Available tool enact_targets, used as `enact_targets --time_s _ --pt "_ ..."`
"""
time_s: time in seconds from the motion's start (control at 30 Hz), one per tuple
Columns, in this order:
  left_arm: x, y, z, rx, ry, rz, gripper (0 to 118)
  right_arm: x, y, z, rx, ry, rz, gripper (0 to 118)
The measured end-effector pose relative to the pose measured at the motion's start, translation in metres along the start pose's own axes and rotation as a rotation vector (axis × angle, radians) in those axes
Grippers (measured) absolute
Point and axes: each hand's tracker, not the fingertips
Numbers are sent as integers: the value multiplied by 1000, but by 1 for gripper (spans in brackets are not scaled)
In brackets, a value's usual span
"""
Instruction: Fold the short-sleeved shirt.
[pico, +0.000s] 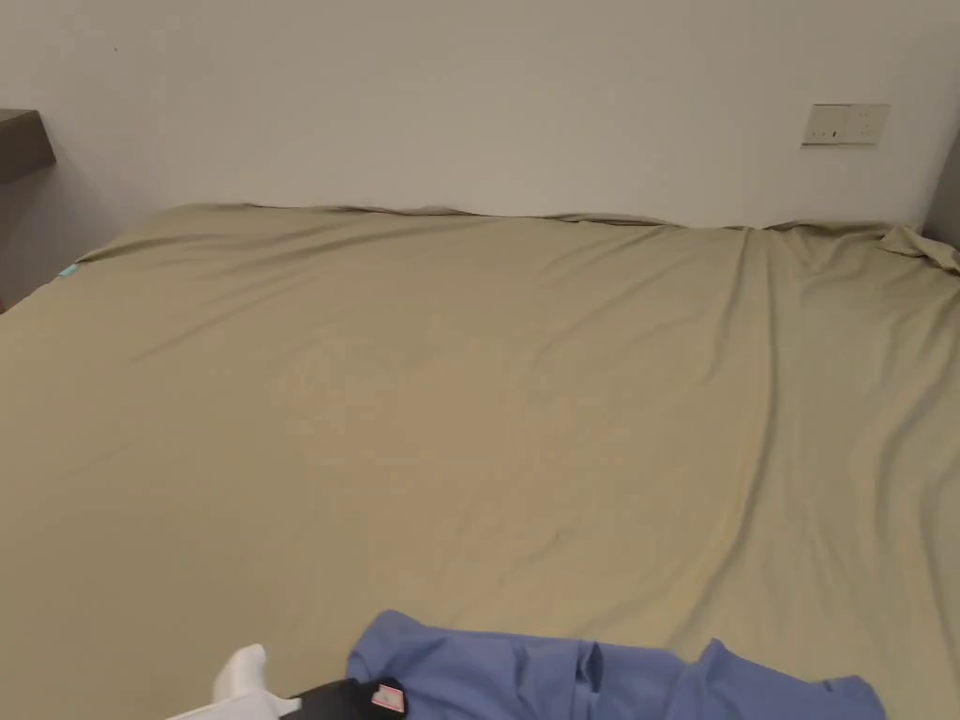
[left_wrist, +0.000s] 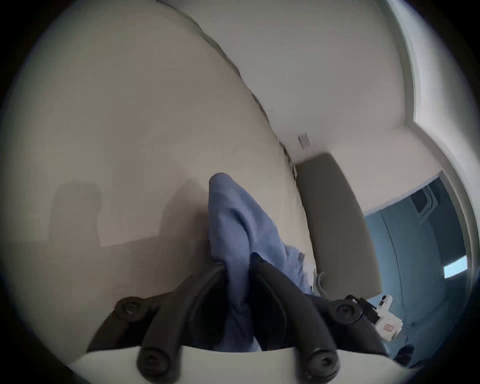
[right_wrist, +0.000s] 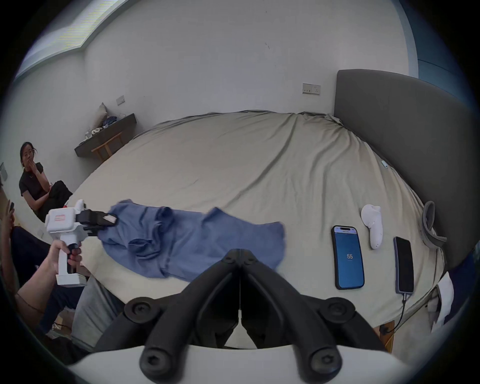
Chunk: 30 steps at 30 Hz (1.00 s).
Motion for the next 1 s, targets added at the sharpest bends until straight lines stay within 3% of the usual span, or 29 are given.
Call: enact_targets --time_s 0.23,0.37,0.47,0.67,0.83,0.87,0.9,0.97,1.0 --pt "16 42 113 211 255 -65 11 -14 8 -11 19 52 24 3" --pt "47 45 132 240 419 -121 11 -23 7 -18 5 78 35 3" --pt "83 35 106 206 431 -249 11 -25 5 -22 -9 88 43 3" --pt "165 -9 4 15 321 -495 11 -19 0 -17 -12 81 44 3" --pt "188 -58 -80 -202 291 -579 14 -6 -6 -9 -11 40 9 3" --pt "185 -65 -92 -233 305 -583 21 -3 -7 -7 -10 36 4 3" --pt "182 -70 -100 -253 311 -564 36 -1 -8 -6 -9 32 1 3" --pt "174 -72 -109 -289 264 -487 77 0 -10 -2 -10 22 -5 3" --pt "168 -68 -101 -286 231 -429 81 1 -11 -2 -13 19 -8 3"
